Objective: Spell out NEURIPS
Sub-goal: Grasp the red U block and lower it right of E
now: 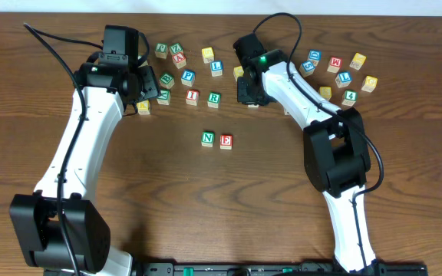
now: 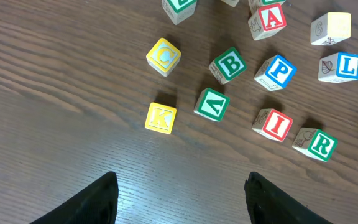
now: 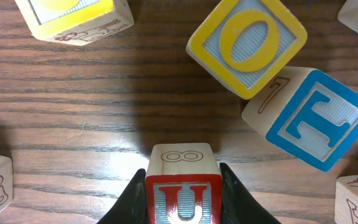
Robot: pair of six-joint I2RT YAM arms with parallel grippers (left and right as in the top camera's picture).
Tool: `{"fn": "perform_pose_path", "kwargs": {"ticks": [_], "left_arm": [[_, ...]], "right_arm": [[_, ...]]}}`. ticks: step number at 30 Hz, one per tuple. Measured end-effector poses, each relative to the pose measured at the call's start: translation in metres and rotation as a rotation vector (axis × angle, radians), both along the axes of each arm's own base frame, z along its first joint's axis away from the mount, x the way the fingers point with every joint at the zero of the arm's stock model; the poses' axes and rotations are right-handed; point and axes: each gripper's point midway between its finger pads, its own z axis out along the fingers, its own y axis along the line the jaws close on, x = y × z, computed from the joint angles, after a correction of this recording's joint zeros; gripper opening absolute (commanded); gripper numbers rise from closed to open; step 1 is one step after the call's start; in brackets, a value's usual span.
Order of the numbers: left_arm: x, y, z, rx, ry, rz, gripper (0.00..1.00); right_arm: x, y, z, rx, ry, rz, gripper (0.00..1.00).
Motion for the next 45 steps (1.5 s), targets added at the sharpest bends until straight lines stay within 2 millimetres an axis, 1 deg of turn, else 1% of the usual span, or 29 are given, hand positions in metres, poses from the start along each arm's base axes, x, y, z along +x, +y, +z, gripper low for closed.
{"fn": "perform_pose_path", "kwargs": {"ticks": [3,7,11,13,15,17,19,23,26,29,40,45], "left_arm": [[0.0,0.0,0.0,0.0,0.0,0.0,0.64],[0.0,0.0,0.0,0.0,0.0,0.0,0.64],[0.0,0.0,0.0,0.0,0.0,0.0,0.64],[0.0,0.0,0.0,0.0,0.0,0.0,0.64],[0.0,0.0,0.0,0.0,0.0,0.0,0.64],[0.0,0.0,0.0,0.0,0.0,0.0,0.64],[0.0,0.0,0.0,0.0,0.0,0.0,0.64],[0.0,0.0,0.0,0.0,0.0,0.0,0.64],[0.0,0.0,0.0,0.0,0.0,0.0,0.64],[0.0,0.0,0.0,0.0,0.0,0.0,0.64],[0.0,0.0,0.0,0.0,0.0,0.0,0.64],[0.0,0.0,0.0,0.0,0.0,0.0,0.64]], "right_arm": [[-0.004,-0.001,0.0,-0.006,0.014,0.013,0.18],[-0.018,0.0,0.007,0.005,0.065,0.055,0.19],[-0.037,0.006,0.029,0.06,0.118,0.103,0.17],[-0.05,0.009,0.041,0.091,0.151,0.129,0.17],[-0.064,0.011,0.049,0.107,0.194,0.149,0.17],[-0.071,0.013,0.048,0.109,0.215,0.161,0.17],[-0.082,0.016,0.042,0.104,0.252,0.176,0.17],[-0.107,0.021,0.019,0.085,0.316,0.205,0.15],[-0.12,0.025,0.004,0.078,0.34,0.223,0.14],[-0.126,0.029,-0.003,0.08,0.347,0.229,0.14],[-0.115,0.036,-0.003,0.109,0.303,0.216,0.22],[-0.12,0.034,-0.003,0.102,0.322,0.201,0.28]]}}
